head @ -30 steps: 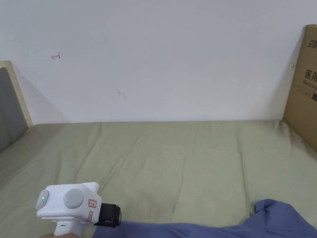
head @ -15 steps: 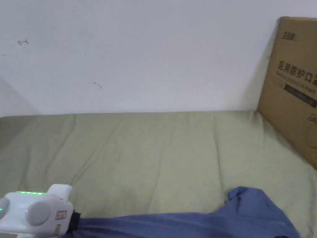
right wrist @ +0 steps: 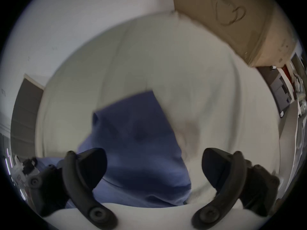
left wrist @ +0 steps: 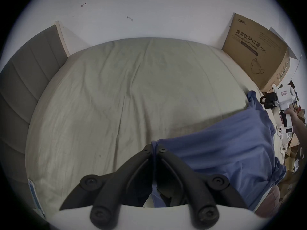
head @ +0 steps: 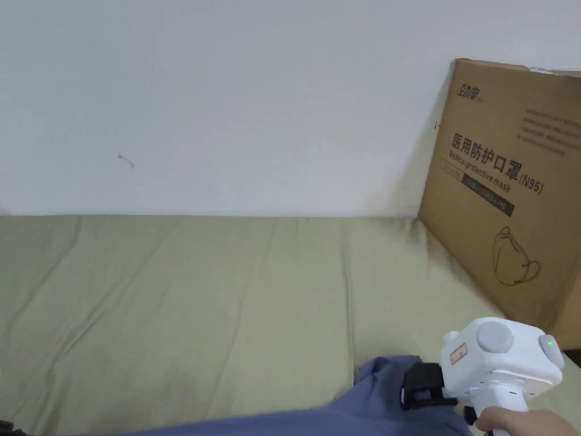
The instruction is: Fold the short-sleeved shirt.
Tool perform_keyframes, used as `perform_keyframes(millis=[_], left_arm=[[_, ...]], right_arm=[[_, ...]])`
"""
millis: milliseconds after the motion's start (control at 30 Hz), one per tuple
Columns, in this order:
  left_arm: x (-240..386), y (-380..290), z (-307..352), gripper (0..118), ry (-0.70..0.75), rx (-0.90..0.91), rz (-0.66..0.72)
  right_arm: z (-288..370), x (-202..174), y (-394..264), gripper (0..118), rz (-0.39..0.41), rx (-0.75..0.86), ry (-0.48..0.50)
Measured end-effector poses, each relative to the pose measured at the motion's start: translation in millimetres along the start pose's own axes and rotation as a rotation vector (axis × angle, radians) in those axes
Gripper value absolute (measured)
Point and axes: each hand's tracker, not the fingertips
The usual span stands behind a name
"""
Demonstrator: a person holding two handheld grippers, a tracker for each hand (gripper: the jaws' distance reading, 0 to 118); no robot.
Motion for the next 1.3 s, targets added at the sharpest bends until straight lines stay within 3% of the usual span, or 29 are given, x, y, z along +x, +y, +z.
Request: perform_keyframes(millis=[33, 67, 100, 133, 200, 300, 400, 667, 800, 1033, 1300], left_arm=[[1.1, -2.0, -2.7, 1, 0.004, -0.017, -0.004], [2.4, -4.0, -4.5, 1, 0.007, -0.031, -0.006], [3.8, -5.8, -5.2, 1, 0.008, -0.037, -0.006], [4.5, -6.6, -7.9, 1, 0.012, -0.044, -0.008], [7.1, -9.7, -5.7, 1, 0.021, -0.046, -0.006], [9.4, -11.8, 6.5, 1, 0.030, -0.032, 0.022], [13.9, -5.1, 34.7, 1, 0.029, 0.037, 0.033], [23.7, 83.4, 134.7, 1, 0.063, 0.306, 0.040], [24.5, 134.7, 167.3, 1, 0.113, 0.406, 0.026], [24.7, 218.4, 208.4, 1, 0.159, 0.587, 0.053], [41.7, 253.4, 228.2, 1, 0.237, 0.747, 0.039]], right_arm=[[-1.7, -3.2, -9.5, 88, 0.031, -0.003, 0.003], [1.7, -11.0, -14.4, 74, 0.082, 0.025, -0.089], [5.7, -15.2, -16.8, 63, 0.132, 0.058, -0.117], [7.5, -17.3, -16.1, 48, 0.151, 0.045, -0.084], [16.8, -21.5, -24.4, 2, 0.149, 0.065, -0.051], [45.7, -27.4, -35.0, 2, 0.145, 0.166, 0.033], [91.3, -35.1, -42.4, 2, 0.161, 0.329, 0.010], [227.9, -44.5, -3.0, 2, 0.069, 0.567, 0.085], [291.7, -63.4, 20.2, 2, 0.055, 0.714, 0.080], [378.6, -98.7, 69.4, 2, 0.125, 0.949, 0.027], [413.7, -119.5, 79.6, 2, 0.169, 1.133, -0.047]])
